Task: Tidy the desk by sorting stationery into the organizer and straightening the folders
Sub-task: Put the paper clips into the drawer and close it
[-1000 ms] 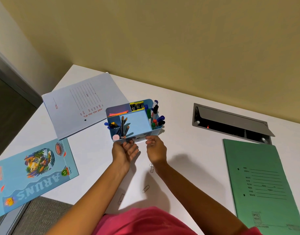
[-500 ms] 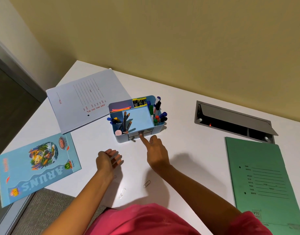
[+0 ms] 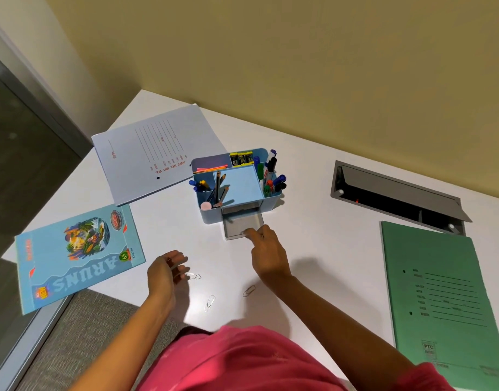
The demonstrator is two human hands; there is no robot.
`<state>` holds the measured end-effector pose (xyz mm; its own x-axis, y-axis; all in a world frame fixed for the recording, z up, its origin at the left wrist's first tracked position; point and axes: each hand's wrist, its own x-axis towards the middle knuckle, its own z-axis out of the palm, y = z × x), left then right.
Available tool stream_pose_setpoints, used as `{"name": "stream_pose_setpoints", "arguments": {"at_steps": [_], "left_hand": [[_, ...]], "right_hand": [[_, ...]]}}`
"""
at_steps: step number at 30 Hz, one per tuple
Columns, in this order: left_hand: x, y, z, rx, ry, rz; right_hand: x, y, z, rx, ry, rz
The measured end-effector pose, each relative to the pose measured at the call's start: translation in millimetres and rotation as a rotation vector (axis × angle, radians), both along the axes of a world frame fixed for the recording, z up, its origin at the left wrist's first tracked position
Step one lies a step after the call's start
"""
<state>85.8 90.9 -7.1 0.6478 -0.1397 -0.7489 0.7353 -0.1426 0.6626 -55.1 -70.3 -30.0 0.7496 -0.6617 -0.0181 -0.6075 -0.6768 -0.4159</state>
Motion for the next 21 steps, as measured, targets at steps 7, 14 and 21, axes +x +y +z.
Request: {"name": "stream_pose_setpoints", "arguments": {"at_steps": [7, 14, 21], "left_hand": [[-8.9, 23.1, -12.2, 0.22, -0.292, -0.155], [-8.4, 42.6, -22.8, 0.377, -0.264, -0.162], [-15.1, 42.0, -19.5, 0.47, -0.268, -0.231]], "right_hand": [[-27.6, 1.1, 6.8, 0.043, -0.396, -0.316], [-43.9, 1.6, -4.7, 0.225, -0.278, -0.384], [-34.4, 9.1, -3.4, 0.253, -0.094, -0.29]]}}
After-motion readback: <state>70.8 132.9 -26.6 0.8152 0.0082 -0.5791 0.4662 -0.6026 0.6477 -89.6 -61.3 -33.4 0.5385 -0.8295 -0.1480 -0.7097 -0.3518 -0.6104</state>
